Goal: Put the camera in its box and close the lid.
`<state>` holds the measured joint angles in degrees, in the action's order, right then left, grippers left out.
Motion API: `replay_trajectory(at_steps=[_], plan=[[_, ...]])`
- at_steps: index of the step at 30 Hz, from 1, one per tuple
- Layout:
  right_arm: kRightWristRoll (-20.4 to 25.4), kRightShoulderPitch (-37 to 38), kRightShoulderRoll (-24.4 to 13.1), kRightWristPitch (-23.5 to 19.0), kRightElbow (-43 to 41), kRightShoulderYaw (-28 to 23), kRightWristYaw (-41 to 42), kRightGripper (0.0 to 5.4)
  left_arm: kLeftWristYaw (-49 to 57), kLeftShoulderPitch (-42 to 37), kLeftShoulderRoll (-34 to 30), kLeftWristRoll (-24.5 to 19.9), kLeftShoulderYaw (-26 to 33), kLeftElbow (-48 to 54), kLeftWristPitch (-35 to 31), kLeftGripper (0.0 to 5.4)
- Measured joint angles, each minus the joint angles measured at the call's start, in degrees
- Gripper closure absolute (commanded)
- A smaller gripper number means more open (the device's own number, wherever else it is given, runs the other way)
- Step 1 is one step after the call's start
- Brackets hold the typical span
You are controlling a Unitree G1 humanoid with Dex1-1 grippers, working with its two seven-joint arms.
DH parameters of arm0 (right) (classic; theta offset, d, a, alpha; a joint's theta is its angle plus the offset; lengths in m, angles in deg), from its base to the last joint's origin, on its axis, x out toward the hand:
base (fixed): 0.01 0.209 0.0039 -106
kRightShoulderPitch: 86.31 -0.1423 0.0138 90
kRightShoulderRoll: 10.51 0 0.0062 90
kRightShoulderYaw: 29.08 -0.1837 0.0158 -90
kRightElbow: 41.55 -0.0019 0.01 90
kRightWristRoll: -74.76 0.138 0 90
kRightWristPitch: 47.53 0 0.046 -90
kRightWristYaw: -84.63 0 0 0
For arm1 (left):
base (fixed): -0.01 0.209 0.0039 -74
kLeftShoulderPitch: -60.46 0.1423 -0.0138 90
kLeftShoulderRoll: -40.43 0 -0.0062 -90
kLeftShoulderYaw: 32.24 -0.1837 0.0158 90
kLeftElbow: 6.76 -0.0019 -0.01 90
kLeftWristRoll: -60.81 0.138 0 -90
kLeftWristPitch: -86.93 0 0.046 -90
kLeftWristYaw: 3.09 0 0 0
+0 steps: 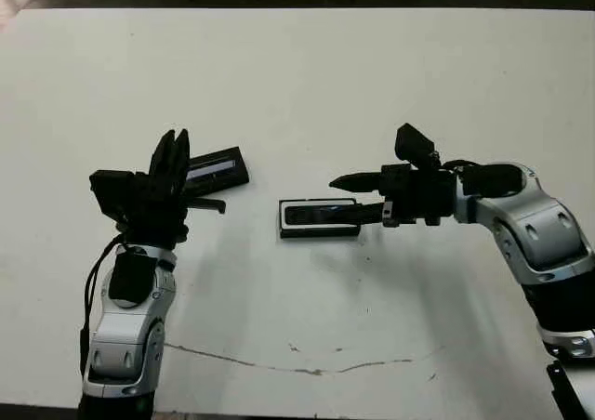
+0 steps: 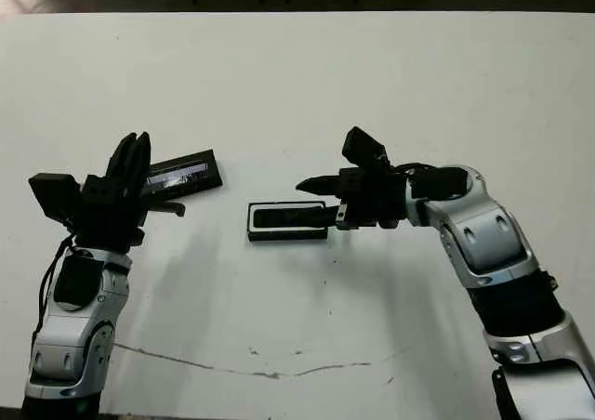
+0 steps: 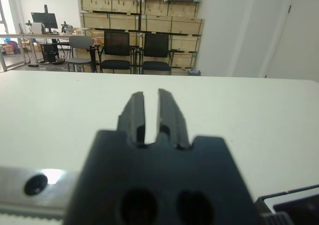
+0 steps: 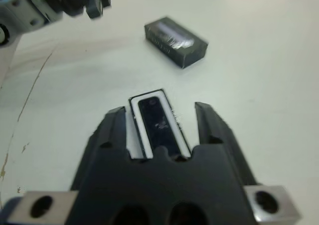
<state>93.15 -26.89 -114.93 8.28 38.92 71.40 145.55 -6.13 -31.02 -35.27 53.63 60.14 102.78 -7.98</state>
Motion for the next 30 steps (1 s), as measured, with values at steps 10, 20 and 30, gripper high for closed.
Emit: replay_trajectory(at_steps=[10,20,30], plan=[[5.7,1.9,-0.1,2.0,-2.3,-10.3,-6.3,0.41,-0.1,-0.4,-0.4,0.5,-0.2,-0.1,-0.1,5.40],[-1.1,11.9,8.7,3.0,-14.7,-12.4,-33.1,1.38,-0.1,-0.6,-0.4,0.6,-0.2,-0.1,-0.5,5.40],[-9.5,19.0,9.9,14.6,-17.9,-5.9,-36.8,3.59,-0.1,-0.6,-0.4,0.4,-0.2,-0.1,-0.8,5.40]])
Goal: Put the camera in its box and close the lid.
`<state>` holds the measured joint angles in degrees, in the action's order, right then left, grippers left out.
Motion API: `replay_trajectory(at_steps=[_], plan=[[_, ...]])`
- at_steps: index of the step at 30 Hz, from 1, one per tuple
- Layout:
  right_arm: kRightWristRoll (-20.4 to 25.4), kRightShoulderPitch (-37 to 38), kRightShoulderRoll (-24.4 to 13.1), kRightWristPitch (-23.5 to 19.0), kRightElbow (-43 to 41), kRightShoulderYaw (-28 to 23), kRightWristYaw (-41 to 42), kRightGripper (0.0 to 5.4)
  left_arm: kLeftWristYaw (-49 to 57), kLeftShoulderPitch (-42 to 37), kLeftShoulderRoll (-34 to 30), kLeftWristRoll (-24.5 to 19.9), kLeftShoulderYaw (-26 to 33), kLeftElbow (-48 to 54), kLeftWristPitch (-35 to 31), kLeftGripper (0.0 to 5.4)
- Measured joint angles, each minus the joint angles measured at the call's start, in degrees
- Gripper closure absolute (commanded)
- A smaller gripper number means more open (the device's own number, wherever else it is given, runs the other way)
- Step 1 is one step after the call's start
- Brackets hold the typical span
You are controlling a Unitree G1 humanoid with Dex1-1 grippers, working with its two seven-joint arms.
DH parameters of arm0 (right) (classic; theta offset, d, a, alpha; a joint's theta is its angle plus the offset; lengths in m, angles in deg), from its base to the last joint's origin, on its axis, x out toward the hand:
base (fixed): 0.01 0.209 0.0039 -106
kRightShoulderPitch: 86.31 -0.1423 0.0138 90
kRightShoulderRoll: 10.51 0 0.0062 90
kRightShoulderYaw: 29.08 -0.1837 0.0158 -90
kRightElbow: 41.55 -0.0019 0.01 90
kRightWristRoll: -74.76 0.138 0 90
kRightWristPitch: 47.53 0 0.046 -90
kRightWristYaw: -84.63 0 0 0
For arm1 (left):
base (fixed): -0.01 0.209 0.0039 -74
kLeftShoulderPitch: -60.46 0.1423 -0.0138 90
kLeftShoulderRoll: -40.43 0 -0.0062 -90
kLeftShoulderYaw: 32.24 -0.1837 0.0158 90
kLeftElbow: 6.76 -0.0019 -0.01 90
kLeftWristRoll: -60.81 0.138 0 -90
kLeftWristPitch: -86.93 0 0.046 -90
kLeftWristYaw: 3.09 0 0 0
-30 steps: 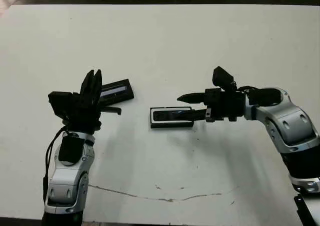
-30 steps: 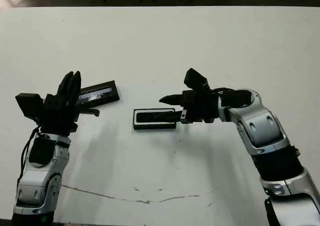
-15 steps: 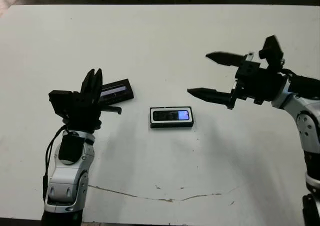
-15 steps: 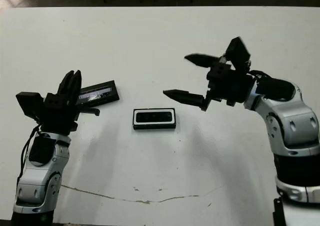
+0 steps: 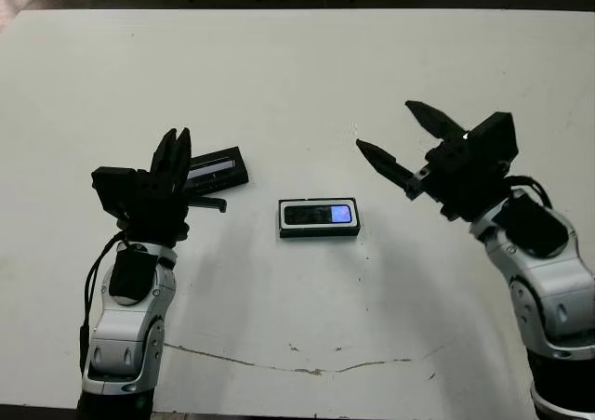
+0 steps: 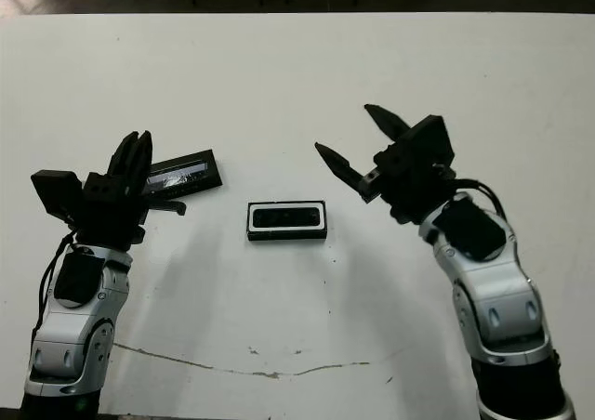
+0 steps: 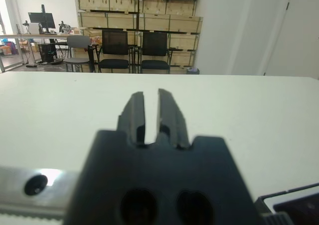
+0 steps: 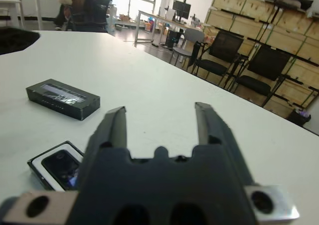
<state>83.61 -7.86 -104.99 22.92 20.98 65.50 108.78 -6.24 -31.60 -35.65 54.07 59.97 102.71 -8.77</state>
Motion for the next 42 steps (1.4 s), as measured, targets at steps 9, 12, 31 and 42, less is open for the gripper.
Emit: replay_trajectory(at_steps=[9,12,31,42], plan=[[-2.1,7.4,0.3,6.4,-3.9,-0.6,-2.0,5.39,-2.7,0.0,-3.4,-0.5,2.1,1.4,-1.0,5.40],[-1.4,10.0,0.4,7.7,-4.2,-1.8,-2.0,5.39,-7.8,-0.4,-9.9,-1.4,3.9,3.7,-3.0,5.40],[6.0,10.5,1.4,7.6,-0.8,-5.8,-0.9,5.40,-41.6,-21.1,-40.1,-8.2,4.8,-13.5,-13.9,4.76],[6.6,10.6,1.0,8.2,0.8,-6.8,0.5,5.40,-60.0,-33.9,-39.9,-6.4,-8.4,-31.1,-12.8,2.29]])
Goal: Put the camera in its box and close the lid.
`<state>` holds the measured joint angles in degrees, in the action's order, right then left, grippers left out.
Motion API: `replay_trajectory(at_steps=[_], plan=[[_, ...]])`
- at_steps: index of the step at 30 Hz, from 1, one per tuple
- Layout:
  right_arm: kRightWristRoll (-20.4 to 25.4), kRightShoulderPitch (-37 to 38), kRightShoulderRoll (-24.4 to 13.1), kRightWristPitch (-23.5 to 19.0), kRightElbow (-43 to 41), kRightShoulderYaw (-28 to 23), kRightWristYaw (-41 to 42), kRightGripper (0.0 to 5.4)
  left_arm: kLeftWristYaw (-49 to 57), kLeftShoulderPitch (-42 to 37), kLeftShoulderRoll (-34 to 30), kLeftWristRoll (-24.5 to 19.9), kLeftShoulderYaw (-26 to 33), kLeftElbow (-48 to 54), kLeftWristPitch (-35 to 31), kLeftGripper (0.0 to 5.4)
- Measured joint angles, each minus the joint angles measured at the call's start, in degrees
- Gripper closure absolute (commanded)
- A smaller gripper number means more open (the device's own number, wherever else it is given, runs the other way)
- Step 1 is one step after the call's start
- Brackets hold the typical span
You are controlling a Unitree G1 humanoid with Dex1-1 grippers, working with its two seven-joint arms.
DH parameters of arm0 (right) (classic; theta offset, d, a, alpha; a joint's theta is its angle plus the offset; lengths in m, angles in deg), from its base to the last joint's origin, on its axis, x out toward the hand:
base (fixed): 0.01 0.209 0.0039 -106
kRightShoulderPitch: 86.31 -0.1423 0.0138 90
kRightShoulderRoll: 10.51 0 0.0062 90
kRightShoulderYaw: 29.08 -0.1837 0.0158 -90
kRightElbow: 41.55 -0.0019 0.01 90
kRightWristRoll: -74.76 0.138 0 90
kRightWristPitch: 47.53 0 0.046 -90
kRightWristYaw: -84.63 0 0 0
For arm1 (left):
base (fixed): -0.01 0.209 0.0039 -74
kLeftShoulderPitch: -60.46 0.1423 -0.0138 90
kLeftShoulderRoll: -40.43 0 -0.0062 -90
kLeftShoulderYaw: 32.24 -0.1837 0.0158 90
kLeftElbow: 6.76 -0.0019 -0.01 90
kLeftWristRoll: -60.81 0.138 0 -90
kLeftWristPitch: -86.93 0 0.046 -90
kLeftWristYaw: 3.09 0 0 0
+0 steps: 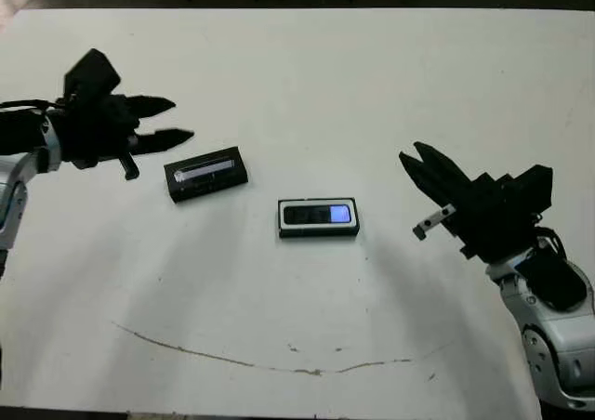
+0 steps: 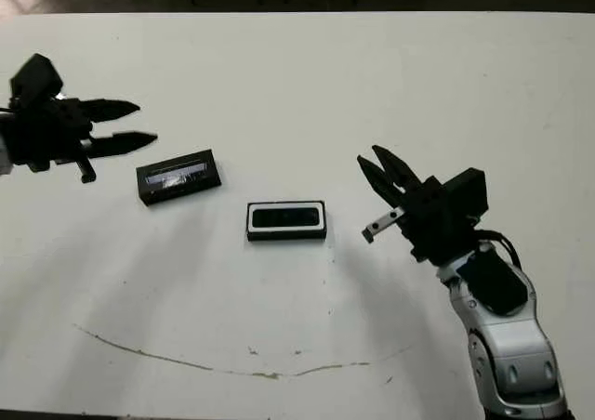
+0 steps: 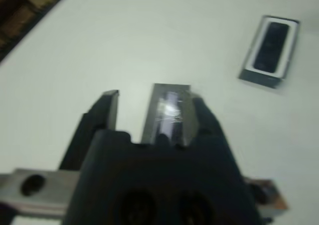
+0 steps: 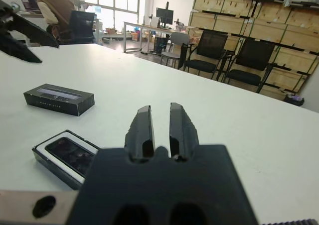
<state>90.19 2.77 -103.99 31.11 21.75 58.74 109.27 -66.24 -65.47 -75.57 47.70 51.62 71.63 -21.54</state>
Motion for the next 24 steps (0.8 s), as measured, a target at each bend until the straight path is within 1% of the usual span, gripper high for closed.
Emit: replay_trajectory(at_steps=[6,10,16,20,24], plan=[[0.0,0.0,-0.3,0.2,0.5,-0.1,0.6,5.40,-5.1,-2.9,1.2,2.7,-3.6,-7.1,3.8,0.91],[0.0,0.0,-0.7,-0.1,0.5,-0.1,0.6,5.40,-6.2,-3.5,1.4,5.6,-4.7,-10.7,8.6,0.01],[-0.2,-0.1,-1.3,-0.1,0.7,0.1,1.1,5.40,-6.2,-3.6,1.7,8.1,-5.4,-14.5,11.6,0.01],[-0.2,-0.1,-1.5,-0.1,0.9,0.2,1.2,5.40,-6.1,-3.6,1.7,11.1,-6.3,-15.2,13.1,0.01],[-0.2,-0.1,-1.6,-1.3,0.8,0.5,1.2,5.40,-4.9,-3.6,1.6,15.0,-7.5,-16.0,18.7,0.01]])
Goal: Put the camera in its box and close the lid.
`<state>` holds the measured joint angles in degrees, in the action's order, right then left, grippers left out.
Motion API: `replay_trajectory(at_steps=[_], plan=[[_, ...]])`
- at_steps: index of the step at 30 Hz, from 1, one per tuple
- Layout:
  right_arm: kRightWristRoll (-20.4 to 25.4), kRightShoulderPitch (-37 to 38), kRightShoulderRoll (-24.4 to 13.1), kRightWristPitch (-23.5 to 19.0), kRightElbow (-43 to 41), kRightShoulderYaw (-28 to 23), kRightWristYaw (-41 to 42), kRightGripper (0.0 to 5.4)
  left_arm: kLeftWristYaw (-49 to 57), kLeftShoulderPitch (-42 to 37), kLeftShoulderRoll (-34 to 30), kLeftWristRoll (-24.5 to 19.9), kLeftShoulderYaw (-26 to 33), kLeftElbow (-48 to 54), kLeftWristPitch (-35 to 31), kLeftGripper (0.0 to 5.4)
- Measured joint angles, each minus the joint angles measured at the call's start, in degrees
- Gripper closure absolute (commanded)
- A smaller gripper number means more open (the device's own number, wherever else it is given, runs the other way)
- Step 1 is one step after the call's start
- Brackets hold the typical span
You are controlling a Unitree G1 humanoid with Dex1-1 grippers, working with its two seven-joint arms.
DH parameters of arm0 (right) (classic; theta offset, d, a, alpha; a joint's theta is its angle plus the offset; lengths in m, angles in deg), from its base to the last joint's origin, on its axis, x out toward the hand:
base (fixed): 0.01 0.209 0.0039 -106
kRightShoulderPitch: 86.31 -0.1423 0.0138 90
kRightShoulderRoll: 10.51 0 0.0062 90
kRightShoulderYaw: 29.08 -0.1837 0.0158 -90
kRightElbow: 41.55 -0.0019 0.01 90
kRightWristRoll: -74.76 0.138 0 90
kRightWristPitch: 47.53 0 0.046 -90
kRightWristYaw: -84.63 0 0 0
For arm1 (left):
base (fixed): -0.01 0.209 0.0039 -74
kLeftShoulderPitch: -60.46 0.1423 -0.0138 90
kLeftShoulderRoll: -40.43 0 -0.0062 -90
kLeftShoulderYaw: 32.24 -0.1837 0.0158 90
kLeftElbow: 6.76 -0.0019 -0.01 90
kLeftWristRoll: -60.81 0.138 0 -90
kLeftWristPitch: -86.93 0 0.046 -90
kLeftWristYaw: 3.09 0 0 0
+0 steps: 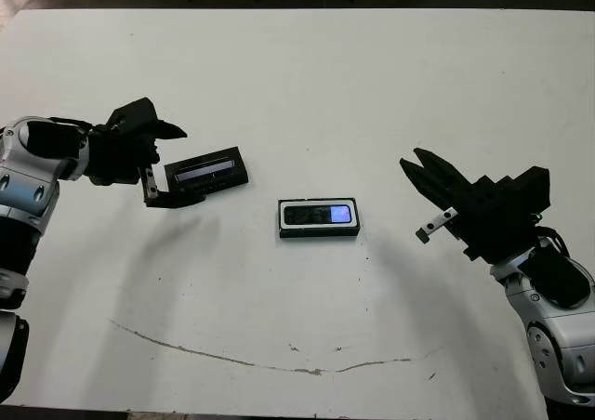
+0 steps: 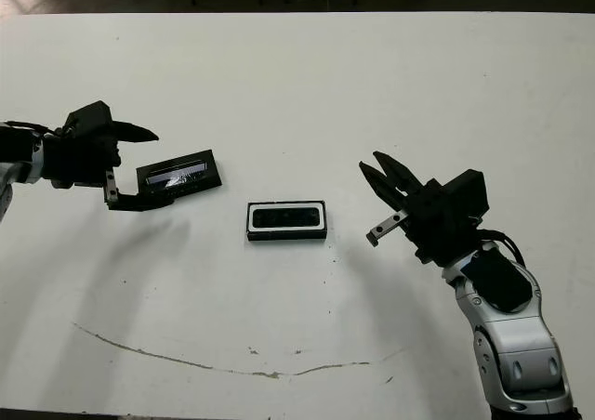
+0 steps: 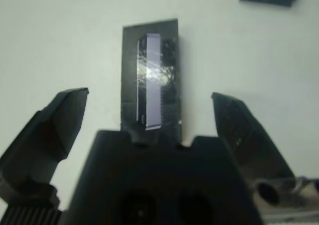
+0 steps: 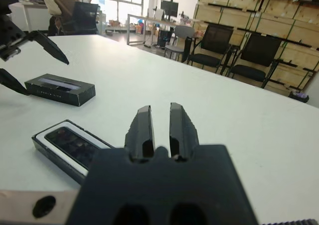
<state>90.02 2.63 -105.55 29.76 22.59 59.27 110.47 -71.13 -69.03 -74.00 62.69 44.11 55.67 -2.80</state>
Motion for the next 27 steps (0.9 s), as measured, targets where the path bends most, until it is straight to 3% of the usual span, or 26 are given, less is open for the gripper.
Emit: replay_trajectory(at_steps=[8,27], plan=[[-0.2,0.0,-0.4,-0.2,-0.2,0.1,0.3,5.40,0.3,0.0,0.0,1.9,-0.3,-1.7,3.2,0.01],[-0.3,-0.4,-0.4,-0.2,0.9,0.1,0.5,5.40,1.1,2.0,0.1,2.4,-0.8,-0.9,2.8,0.01]])
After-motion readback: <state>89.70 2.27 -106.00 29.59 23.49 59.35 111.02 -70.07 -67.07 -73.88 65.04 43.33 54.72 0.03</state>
